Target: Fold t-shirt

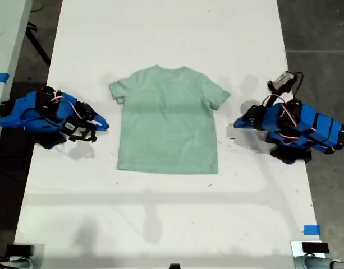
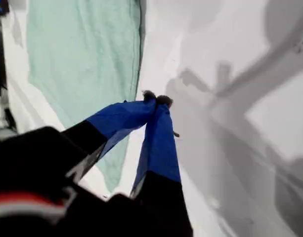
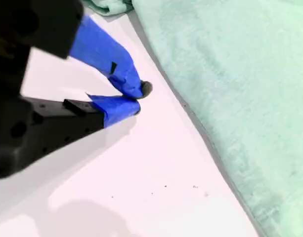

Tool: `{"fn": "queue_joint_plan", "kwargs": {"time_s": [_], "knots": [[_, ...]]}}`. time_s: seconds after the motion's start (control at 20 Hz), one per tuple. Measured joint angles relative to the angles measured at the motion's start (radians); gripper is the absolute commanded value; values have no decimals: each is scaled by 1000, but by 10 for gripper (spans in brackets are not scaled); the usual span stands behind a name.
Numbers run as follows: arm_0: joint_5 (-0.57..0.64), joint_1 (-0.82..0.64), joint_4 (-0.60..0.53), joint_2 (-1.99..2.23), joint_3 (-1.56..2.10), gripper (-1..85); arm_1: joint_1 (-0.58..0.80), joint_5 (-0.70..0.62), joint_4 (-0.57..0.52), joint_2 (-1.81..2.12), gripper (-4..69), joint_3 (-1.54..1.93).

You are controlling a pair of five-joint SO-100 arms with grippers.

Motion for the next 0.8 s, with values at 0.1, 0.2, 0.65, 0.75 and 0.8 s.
{"fn": "queue_joint_plan", "kwargs": {"time_s": [0.1, 0.2, 0.65, 0.75, 0.8], "knots": [[-2, 94, 0, 0, 0, 42, -8, 287, 0, 5, 50, 0], [-2, 146, 0, 0, 0, 71, -32, 328, 0, 5, -10, 0], [184, -15, 3, -20, -144, 1, -40, 31, -48, -17, -10, -117], [235, -63, 8, -110, -230, 1, 0, -28, -48, -124, -10, -212], [261, -81, 8, -178, -284, 0, 21, -63, -48, -209, -10, -279]]}}
